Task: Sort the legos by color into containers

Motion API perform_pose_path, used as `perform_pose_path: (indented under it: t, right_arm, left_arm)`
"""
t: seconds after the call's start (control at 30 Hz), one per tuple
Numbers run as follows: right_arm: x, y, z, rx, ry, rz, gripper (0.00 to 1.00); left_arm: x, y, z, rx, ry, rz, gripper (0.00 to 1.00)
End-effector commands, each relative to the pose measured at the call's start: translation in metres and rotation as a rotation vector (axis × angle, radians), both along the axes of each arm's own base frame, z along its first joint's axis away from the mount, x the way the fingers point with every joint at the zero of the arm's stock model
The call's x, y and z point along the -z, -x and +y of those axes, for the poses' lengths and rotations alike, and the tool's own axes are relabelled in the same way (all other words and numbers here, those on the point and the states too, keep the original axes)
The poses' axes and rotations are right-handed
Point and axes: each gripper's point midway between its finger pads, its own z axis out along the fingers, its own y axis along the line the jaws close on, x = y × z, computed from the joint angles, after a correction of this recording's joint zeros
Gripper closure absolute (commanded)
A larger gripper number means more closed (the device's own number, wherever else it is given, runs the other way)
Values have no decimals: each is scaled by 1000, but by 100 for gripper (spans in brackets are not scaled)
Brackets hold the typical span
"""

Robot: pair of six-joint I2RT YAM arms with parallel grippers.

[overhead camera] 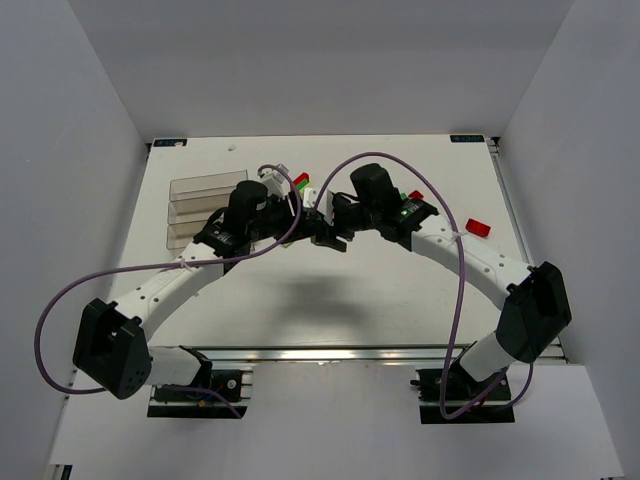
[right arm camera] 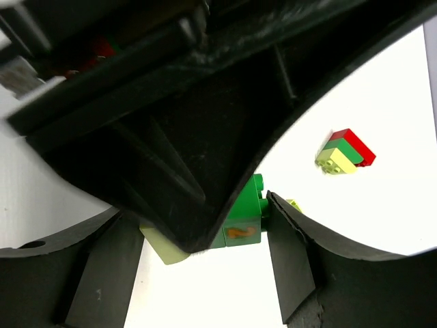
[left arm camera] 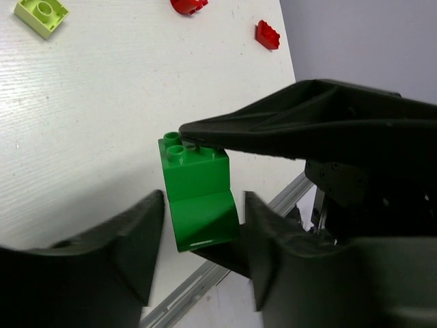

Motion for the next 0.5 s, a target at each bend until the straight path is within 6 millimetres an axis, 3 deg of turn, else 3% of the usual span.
perform_pose_path:
  t: [0.0, 0.23, 0.33, 0.43, 0.47]
  right_arm:
    - [-27, -2, 13, -12, -67, -31, 81]
    - [-26, -4, 11, 8, -68, -29, 74]
    - [-25, -3, 11, 8, -69, -25, 67]
    - [-24, -5, 9, 26, -63, -28, 52]
    - [-24, -6, 8, 30, -59, -32, 41]
  left_arm:
    - [-4, -4, -2, -7, -10, -20, 46]
    - [-6, -2, -3, 0, 5, -19, 71]
    - [-7, -2, -2, -5, 11, -23, 79]
    - [-10, -2, 0, -21, 13, -28, 83]
    - [-9, -2, 1, -26, 9, -28, 85]
